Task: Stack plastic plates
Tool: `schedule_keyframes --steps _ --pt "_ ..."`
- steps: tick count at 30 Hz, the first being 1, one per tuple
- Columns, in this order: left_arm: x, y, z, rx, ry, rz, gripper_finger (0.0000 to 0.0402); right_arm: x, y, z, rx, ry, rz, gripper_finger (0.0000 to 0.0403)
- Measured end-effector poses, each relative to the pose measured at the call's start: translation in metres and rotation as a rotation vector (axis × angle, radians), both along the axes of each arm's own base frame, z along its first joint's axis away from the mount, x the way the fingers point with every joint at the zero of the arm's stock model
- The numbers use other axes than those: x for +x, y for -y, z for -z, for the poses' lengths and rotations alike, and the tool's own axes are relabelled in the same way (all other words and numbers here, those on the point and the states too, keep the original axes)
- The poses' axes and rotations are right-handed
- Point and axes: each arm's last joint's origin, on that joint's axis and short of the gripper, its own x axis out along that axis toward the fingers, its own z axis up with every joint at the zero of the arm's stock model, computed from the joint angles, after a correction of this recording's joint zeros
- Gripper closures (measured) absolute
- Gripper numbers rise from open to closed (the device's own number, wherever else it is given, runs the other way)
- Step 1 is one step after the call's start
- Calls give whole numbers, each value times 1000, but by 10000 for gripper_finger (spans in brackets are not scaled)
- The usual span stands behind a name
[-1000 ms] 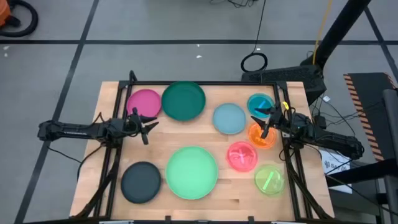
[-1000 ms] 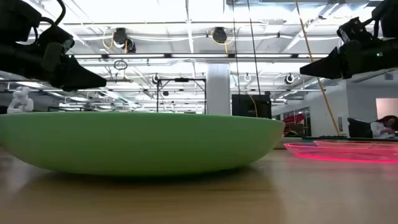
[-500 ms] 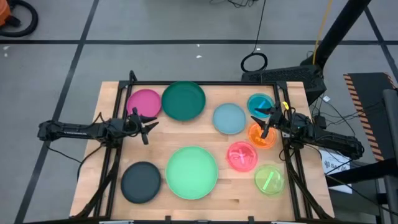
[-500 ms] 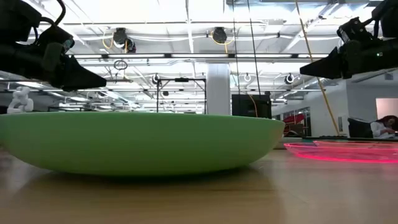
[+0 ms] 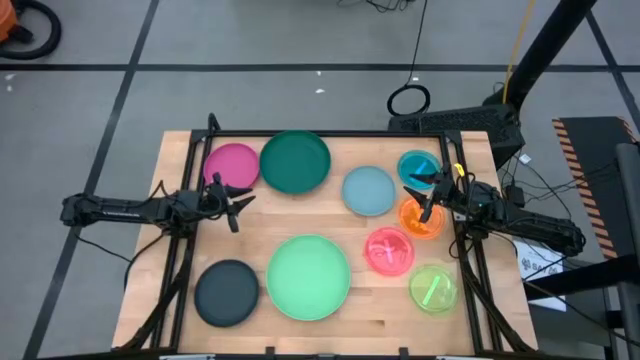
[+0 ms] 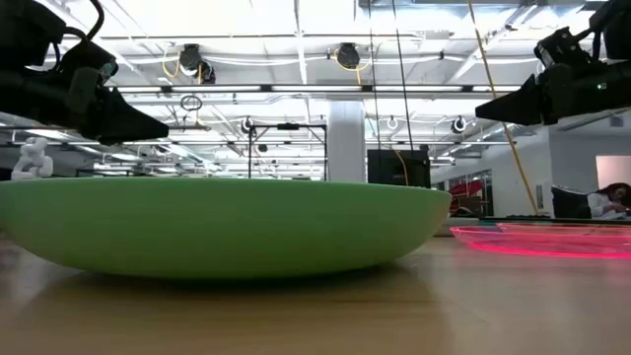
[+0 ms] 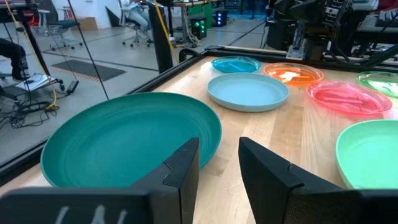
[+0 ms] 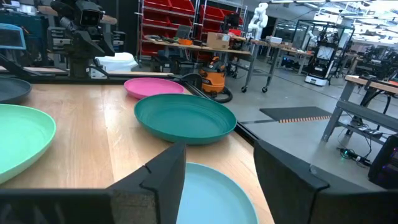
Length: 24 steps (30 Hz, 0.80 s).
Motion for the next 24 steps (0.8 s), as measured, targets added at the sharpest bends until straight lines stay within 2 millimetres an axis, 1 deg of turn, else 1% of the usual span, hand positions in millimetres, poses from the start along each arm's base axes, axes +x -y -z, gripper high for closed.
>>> schedule_keyframes --steps 17,20,22,24 --pt "0 0 0 1 0 0 282 0 0 0 -1 0 0 220" --pt "0 0 -1 8 9 1 282 0 0 -4 -64 7 -5 220" --pt "1 1 -7 -126 126 -1 282 1 0 -8 -106 36 -8 220" --pt "2 1 -16 -283 279 -5 282 1 0 -11 -109 72 -7 220"
